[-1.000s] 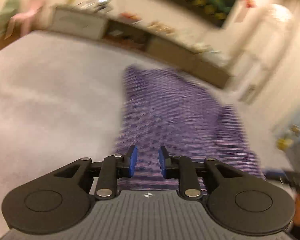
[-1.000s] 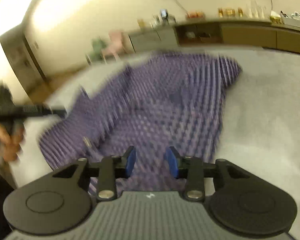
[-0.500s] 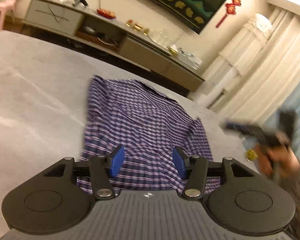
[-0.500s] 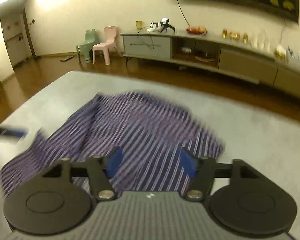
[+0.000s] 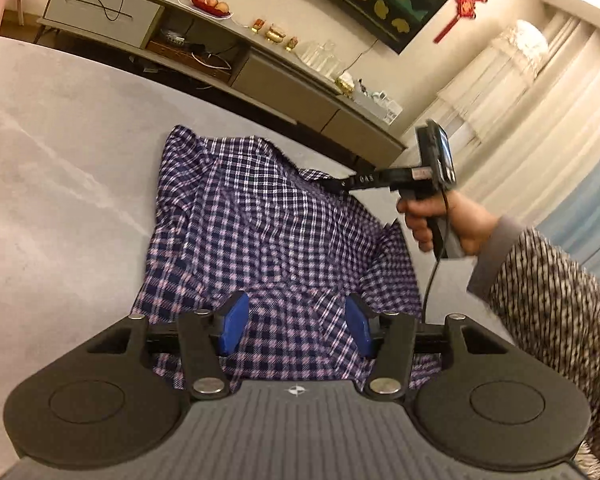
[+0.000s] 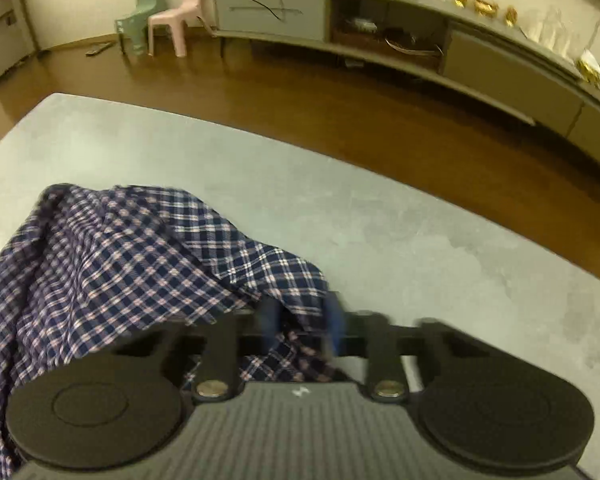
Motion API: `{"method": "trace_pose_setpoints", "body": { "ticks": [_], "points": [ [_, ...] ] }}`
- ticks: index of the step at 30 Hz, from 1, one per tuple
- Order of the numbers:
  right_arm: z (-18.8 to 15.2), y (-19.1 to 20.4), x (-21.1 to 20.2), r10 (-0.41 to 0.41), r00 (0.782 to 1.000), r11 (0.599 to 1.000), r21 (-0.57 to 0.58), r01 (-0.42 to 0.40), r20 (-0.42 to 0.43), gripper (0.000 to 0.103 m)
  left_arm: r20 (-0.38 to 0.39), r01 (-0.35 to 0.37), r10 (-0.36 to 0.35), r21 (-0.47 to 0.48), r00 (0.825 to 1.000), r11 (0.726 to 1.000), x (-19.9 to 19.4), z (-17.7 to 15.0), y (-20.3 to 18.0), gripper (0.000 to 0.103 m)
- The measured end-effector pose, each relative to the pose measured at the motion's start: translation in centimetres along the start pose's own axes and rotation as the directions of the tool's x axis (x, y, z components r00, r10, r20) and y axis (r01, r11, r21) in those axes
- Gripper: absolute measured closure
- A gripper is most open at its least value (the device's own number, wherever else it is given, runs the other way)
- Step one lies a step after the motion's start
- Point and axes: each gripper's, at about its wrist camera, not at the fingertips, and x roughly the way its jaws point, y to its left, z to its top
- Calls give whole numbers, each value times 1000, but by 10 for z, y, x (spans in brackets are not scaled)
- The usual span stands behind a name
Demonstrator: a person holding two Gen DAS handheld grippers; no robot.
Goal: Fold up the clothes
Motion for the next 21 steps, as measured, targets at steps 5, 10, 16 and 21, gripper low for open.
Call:
{"method": "trace_pose_setpoints", "body": {
  "ticks": [5, 10, 16, 21],
  "points": [
    [-21, 47, -71, 28, 989, 992, -125, -9, 145, 94, 46, -17, 22, -101, 999, 995, -8, 1, 8, 44],
    [-94, 141, -184, 95, 951, 944, -331, 8, 295, 94, 113, 8, 23, -273, 993, 962, -33, -1, 30, 44],
    [-251, 239, -235, 46, 958, 885, -457, 93, 283, 94, 111, 72, -28, -415, 993, 907, -49, -27, 45, 37],
    [-307, 238, -211, -31, 983, 943, -320, 89, 183, 90, 69, 44, -17, -405, 997, 913, -53, -50, 34, 36]
  ]
}}
